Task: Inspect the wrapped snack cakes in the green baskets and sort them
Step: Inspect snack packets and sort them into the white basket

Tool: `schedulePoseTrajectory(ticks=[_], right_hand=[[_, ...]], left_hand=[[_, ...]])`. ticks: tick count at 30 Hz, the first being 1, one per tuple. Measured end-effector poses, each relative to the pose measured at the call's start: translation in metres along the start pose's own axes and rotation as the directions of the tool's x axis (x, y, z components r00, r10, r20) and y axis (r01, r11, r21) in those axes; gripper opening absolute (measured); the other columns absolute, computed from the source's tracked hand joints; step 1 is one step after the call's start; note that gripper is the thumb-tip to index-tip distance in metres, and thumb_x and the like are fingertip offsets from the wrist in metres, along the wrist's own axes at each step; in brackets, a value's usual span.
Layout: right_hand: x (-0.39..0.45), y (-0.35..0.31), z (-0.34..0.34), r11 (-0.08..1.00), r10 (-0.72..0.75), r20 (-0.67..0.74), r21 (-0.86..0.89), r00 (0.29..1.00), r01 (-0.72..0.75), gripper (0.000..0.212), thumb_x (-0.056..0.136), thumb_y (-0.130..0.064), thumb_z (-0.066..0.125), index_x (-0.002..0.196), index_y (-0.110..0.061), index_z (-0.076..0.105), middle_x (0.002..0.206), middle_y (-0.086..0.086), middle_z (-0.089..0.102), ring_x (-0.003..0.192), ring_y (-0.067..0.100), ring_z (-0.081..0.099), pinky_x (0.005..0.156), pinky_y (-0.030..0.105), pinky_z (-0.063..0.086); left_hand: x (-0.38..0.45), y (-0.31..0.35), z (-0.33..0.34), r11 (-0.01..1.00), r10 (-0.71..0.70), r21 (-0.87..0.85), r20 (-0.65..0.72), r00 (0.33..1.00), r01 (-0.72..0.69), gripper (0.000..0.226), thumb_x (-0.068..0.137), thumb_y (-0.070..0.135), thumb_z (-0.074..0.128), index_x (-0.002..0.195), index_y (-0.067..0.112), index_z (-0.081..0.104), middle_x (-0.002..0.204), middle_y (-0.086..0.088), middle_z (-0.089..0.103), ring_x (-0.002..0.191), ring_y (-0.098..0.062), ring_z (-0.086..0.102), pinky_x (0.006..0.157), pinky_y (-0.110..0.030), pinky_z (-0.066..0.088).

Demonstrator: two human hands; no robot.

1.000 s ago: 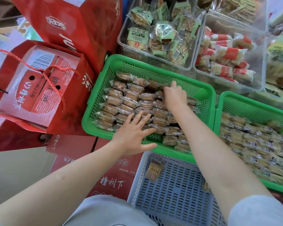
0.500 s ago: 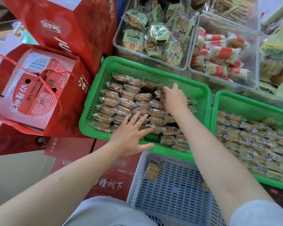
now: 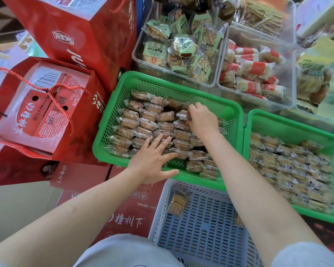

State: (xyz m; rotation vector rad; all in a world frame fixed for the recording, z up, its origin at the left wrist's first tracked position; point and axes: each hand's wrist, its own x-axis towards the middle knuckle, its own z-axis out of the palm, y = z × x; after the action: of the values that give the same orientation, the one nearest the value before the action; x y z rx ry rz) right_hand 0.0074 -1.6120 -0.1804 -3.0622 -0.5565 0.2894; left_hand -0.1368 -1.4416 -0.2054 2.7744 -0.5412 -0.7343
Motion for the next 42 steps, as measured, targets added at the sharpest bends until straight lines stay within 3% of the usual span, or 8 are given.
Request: schedulePoseTrajectory(ticks=[7, 15, 20, 27, 33, 38, 40, 42], right_hand=[[0.009, -0.022, 0.002, 0.982, -0.174, 0.036, -0.068, 0.984, 0.176, 0.061, 0.089, 0.008, 0.053, 0.141, -0.021, 0.042, 0.123, 0.014, 0.049, 0.115, 0.034, 0.045, 0.072, 0.04, 0.046], [0.011, -0.021, 0.013, 0.971, -0.238, -0.025, -0.035, 0.971, 0.237, 0.053, 0.094, 0.002, 0.052, 0.141, -0.024, 0.053, 0.131, 0.018, 0.045, 0.121, 0.036, 0.041, 0.09, 0.044, 0.047], [0.01, -0.012, 0.014, 0.826, 0.197, -0.065, 0.548, 0.978, -0.129, 0.047, 0.095, -0.006, 0.062, 0.14, -0.014, 0.052, 0.134, 0.01, 0.052, 0.125, 0.025, 0.051, 0.1, 0.028, 0.037], [-0.015, 0.0, -0.008, 0.723, 0.313, -0.068, 0.664, 0.947, -0.191, 0.033, 0.093, 0.003, 0.057, 0.124, -0.012, 0.057, 0.123, 0.003, 0.049, 0.109, 0.01, 0.049, 0.098, 0.018, 0.035], [-0.08, -0.006, -0.034, 0.067, 0.603, 0.164, 0.965, 0.781, -0.254, 0.023, 0.096, -0.018, 0.065, 0.116, -0.023, 0.057, 0.112, -0.004, 0.065, 0.096, 0.013, 0.066, 0.081, 0.031, 0.057], [-0.141, -0.027, -0.036, -0.378, 0.482, 0.376, 0.904, 0.791, -0.2, 0.016, 0.098, -0.009, 0.06, 0.111, -0.014, 0.053, 0.096, 0.003, 0.066, 0.076, 0.018, 0.069, 0.067, 0.032, 0.053], [-0.158, -0.033, -0.035, -0.415, 0.44, 0.394, 0.886, 0.807, -0.206, 0.013, 0.098, -0.008, 0.059, 0.106, -0.013, 0.051, 0.093, 0.004, 0.063, 0.074, 0.019, 0.068, 0.065, 0.031, 0.053], [-0.172, -0.041, -0.036, -0.379, 0.397, 0.391, 0.894, 0.83, -0.239, 0.012, 0.098, -0.006, 0.059, 0.105, -0.012, 0.051, 0.092, 0.006, 0.065, 0.072, 0.019, 0.069, 0.065, 0.03, 0.054]], left_hand=[[0.001, -0.001, -0.001, 1.0, -0.003, -0.002, 0.012, 1.0, 0.003, 0.079, 0.09, 0.085, 0.015, 0.156, 0.044, 0.027, 0.169, -0.002, -0.012, 0.153, -0.023, -0.022, 0.124, -0.052, -0.007], [0.002, -0.001, -0.001, 1.0, 0.003, -0.004, 0.008, 1.0, -0.003, 0.078, 0.09, 0.084, 0.015, 0.156, 0.044, 0.028, 0.169, -0.003, -0.012, 0.154, -0.024, -0.021, 0.124, -0.053, -0.008], [0.001, -0.001, 0.001, 1.0, 0.004, -0.007, 0.011, 1.0, -0.004, 0.079, 0.089, 0.085, 0.015, 0.157, 0.044, 0.024, 0.169, -0.002, -0.013, 0.154, -0.025, -0.02, 0.124, -0.053, -0.006], [0.001, -0.002, 0.0, 1.0, 0.014, 0.004, 0.006, 1.0, -0.014, 0.08, 0.089, 0.085, 0.013, 0.157, 0.044, 0.024, 0.169, -0.002, -0.013, 0.154, -0.025, -0.02, 0.124, -0.054, -0.005], [0.002, -0.003, 0.004, 1.0, 0.02, 0.009, -0.034, 0.999, -0.02, 0.078, 0.089, 0.085, 0.012, 0.157, 0.047, 0.019, 0.169, 0.0, -0.014, 0.154, -0.024, -0.02, 0.124, -0.053, -0.006], [-0.009, 0.0, -0.001, 0.98, -0.02, -0.195, -0.226, 0.974, -0.025, 0.065, 0.101, 0.066, 0.027, 0.159, 0.042, 0.011, 0.169, 0.005, 0.006, 0.156, -0.018, -0.001, 0.126, -0.045, -0.001], [-0.019, 0.009, -0.014, 0.843, -0.249, -0.535, -0.305, 0.919, 0.051, 0.055, 0.105, 0.051, 0.036, 0.154, 0.028, 0.037, 0.159, 0.004, 0.036, 0.15, -0.019, 0.025, 0.123, -0.043, 0.02], [-0.034, 0.024, -0.034, 0.447, -0.458, -0.893, -0.174, 0.872, 0.056, 0.044, 0.106, 0.043, 0.042, 0.143, 0.021, 0.053, 0.139, 0.005, 0.056, 0.13, -0.014, 0.05, 0.106, -0.036, 0.042]])
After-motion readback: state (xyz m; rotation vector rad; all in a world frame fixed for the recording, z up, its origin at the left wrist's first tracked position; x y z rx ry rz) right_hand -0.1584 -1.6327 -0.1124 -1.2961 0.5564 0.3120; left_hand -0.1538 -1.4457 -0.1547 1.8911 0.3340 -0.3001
